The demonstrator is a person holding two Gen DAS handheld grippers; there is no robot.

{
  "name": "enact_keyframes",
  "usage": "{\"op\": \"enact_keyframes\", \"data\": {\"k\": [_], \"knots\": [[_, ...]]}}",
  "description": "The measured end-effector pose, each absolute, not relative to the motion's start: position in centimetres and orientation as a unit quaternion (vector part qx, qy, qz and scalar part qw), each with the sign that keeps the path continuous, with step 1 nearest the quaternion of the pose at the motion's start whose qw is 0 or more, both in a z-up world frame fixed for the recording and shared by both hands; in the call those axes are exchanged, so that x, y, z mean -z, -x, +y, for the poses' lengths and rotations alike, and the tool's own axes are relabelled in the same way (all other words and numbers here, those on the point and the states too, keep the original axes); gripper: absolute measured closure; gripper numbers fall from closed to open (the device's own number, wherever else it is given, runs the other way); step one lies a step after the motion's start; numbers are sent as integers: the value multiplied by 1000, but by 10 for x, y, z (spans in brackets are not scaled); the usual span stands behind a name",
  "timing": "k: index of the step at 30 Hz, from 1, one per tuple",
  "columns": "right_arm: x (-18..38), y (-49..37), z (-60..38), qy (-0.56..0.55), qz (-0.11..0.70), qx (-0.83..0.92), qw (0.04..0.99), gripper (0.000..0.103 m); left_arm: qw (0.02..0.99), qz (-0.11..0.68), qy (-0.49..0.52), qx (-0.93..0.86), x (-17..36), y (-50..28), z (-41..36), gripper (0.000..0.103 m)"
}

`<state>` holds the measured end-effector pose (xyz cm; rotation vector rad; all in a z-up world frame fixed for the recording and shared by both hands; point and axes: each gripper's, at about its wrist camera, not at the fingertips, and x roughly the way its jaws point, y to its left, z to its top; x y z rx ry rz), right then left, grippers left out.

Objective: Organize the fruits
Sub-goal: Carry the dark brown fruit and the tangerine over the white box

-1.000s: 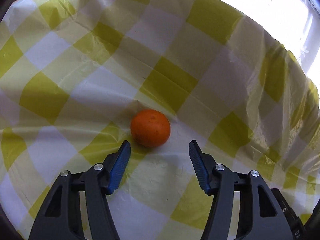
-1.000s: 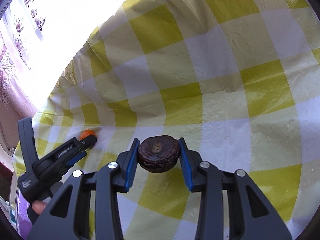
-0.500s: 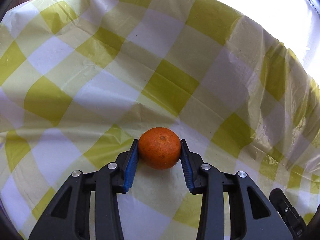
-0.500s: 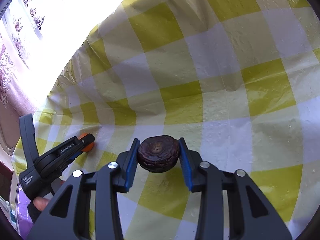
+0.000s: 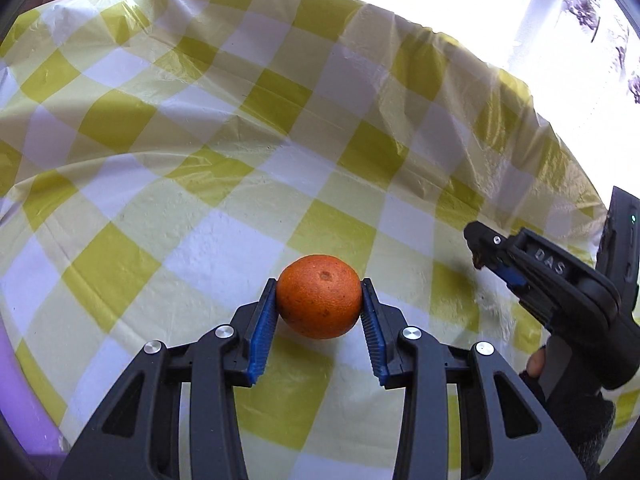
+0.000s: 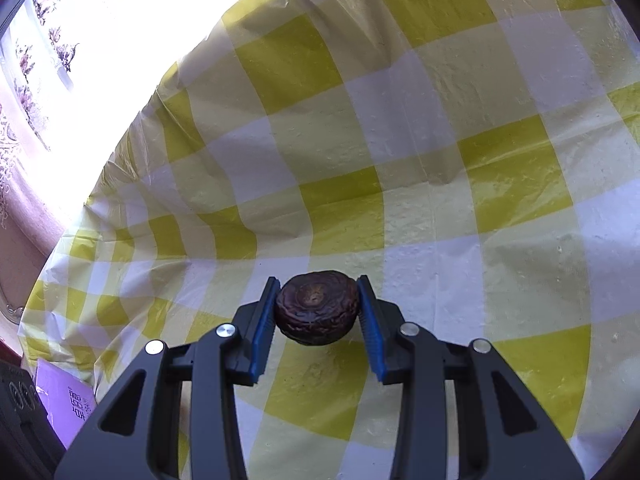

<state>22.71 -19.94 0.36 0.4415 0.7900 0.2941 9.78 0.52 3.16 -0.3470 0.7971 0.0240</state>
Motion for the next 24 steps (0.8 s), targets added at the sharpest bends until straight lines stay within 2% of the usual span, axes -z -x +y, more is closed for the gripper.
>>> {"op": "enact_keyframes", "data": {"k": [5, 10, 24], "knots": [[-6, -207, -203, -195, 384, -116, 895, 64, 912, 385, 142, 21, -32, -56, -2, 66], [-12, -157, -205, -153, 384, -91, 906, 64, 910, 386, 145, 45, -20, -50, -6, 66], [-10, 15, -213, -210, 391, -79, 893, 64, 898, 396, 158, 107, -15, 32, 4, 65]]}}
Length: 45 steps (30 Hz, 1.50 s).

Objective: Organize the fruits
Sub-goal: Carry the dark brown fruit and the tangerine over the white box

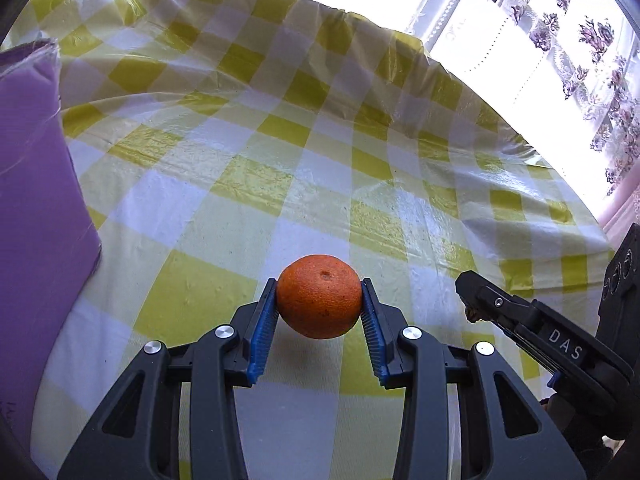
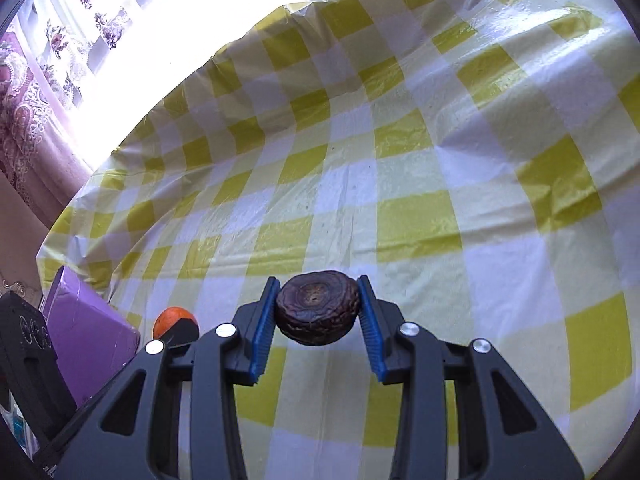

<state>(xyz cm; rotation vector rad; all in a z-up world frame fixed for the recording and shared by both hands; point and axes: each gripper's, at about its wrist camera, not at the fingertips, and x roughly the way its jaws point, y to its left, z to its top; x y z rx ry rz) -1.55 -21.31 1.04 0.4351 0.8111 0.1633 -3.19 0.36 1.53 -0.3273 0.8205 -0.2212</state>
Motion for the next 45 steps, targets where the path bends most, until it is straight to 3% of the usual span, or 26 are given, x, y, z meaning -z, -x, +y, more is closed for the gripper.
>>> {"op": "enact_keyframes", "data": {"k": [17, 32, 45], "knots": [[-21, 130, -186, -126, 427, -77, 892, 64, 913, 379, 69, 135, -31, 140, 15, 65], [-125, 171, -110, -64, 297, -166, 938, 64, 968, 244, 35, 54, -126, 209, 69, 65], [-162, 177, 0, 22, 257, -271, 927, 64, 966, 249, 55, -44, -149, 218, 159, 65]]}}
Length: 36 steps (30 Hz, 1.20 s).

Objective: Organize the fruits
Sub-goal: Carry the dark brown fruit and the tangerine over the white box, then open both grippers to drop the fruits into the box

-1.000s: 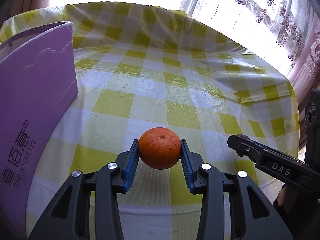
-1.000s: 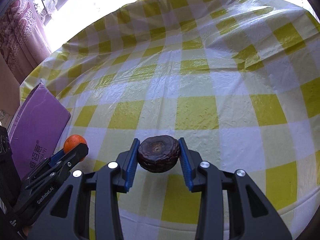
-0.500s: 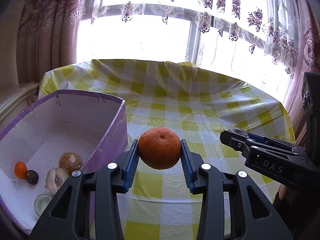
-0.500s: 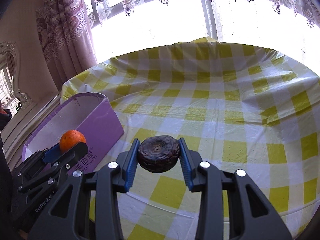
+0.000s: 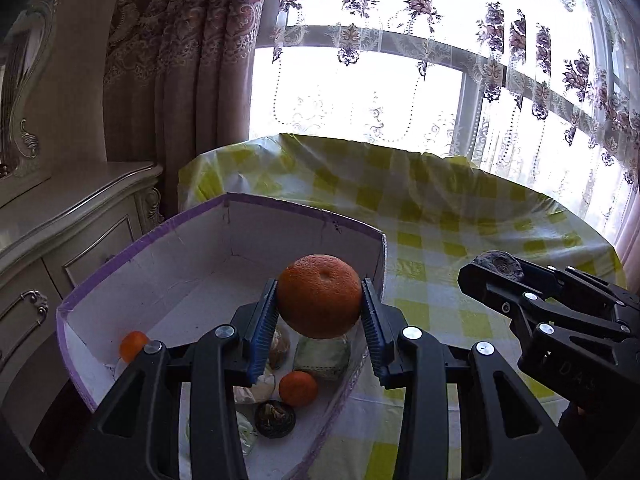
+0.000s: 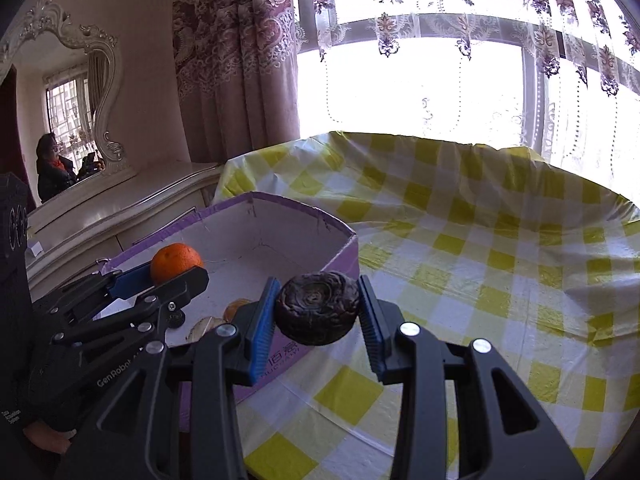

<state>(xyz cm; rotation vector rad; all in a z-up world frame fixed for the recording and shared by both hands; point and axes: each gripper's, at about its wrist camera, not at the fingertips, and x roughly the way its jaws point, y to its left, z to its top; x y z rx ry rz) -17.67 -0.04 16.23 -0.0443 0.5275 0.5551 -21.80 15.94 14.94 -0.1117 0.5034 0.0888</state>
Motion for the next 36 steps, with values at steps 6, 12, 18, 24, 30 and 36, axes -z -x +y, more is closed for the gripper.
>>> {"op": "enact_keyframes", "data": {"k": [6, 12, 18, 24, 30, 36], "knots": [[-166, 169, 53, 71, 274, -300, 911, 64, 956, 274, 55, -89, -144, 211, 200, 65], [-163, 158, 104, 118, 286, -321, 895, 64, 944, 299, 54, -131, -133, 203, 237, 65], [-149, 139, 146, 158, 320, -334, 873, 64, 930, 329, 55, -154, -122, 194, 265, 65], [-122, 117, 185, 196, 383, -347, 833, 64, 913, 369, 35, -173, -115, 188, 283, 64], [-97, 105, 206, 224, 428, -340, 807, 64, 901, 401, 39, -160, -103, 183, 294, 64], [-91, 105, 215, 240, 435, -331, 802, 63, 898, 411, 48, -147, -99, 178, 297, 64]]}}
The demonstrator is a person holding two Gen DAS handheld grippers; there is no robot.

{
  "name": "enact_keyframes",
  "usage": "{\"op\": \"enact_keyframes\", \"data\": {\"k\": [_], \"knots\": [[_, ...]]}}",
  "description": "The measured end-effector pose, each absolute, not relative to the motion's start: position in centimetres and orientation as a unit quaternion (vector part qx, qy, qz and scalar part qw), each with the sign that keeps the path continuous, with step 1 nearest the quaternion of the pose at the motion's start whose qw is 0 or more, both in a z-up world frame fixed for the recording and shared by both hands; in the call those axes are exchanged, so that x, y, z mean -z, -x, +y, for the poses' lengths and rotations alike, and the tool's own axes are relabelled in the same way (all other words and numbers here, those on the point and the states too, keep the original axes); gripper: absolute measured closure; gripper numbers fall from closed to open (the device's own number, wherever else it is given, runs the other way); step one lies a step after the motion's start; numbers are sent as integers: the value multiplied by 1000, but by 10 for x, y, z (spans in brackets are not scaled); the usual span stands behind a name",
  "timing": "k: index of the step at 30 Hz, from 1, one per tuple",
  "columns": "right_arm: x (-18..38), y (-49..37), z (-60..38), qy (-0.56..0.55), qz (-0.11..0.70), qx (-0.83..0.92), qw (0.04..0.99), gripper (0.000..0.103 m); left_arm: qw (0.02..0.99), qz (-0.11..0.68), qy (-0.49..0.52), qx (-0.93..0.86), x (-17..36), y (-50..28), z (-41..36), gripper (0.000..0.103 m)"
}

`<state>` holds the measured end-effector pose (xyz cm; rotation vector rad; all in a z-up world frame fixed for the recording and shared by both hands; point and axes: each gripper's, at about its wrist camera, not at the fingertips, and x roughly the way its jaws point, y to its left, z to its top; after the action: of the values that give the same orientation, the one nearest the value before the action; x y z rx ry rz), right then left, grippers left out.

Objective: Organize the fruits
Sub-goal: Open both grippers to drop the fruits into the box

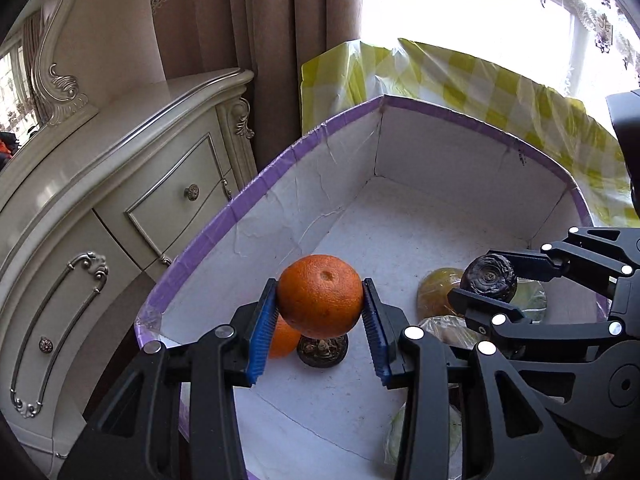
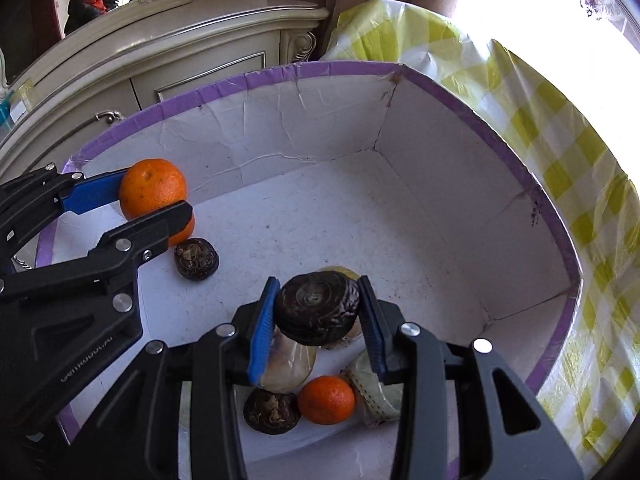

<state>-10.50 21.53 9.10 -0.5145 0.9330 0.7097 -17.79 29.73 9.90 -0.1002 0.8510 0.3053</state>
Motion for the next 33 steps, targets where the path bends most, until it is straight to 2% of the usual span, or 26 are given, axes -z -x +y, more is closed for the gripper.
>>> {"op": "enact_keyframes", "data": {"k": [2, 5, 7, 8, 9, 10, 11, 13, 16, 20, 27, 33], "knots": [[-90, 105, 216, 242, 440, -328, 800, 63, 896, 416, 56, -144, -96, 176, 300, 64], [-92, 105, 216, 239, 443, -324, 801, 50, 895, 418, 67, -143, -95, 176, 303, 62], [-92, 103, 215, 241, 444, -315, 804, 41, 897, 411, 68, -147, -97, 178, 305, 55], [-92, 102, 215, 240, 446, -315, 802, 37, 902, 402, 74, -142, -100, 181, 305, 42], [-93, 103, 214, 239, 447, -317, 802, 32, 907, 390, 81, -138, -104, 184, 306, 20], [-94, 103, 214, 241, 444, -316, 803, 25, 912, 375, 84, -139, -109, 188, 306, 11], [-95, 105, 214, 244, 440, -313, 806, 22, 919, 358, 81, -147, -114, 192, 305, 8], [-97, 107, 214, 252, 435, -306, 808, 17, 922, 343, 64, -167, -120, 196, 303, 6], [-99, 111, 215, 265, 434, -285, 813, 6, 911, 366, 54, -181, -121, 190, 302, 5], [-98, 117, 213, 280, 449, -269, 805, 4, 901, 389, 41, -189, -118, 186, 301, 5], [-100, 120, 207, 241, 501, -282, 782, 4, 882, 435, 83, -162, -109, 182, 312, 5], [-102, 124, 209, 243, 500, -281, 782, 4, 873, 456, 78, -155, -105, 178, 305, 5]]}}
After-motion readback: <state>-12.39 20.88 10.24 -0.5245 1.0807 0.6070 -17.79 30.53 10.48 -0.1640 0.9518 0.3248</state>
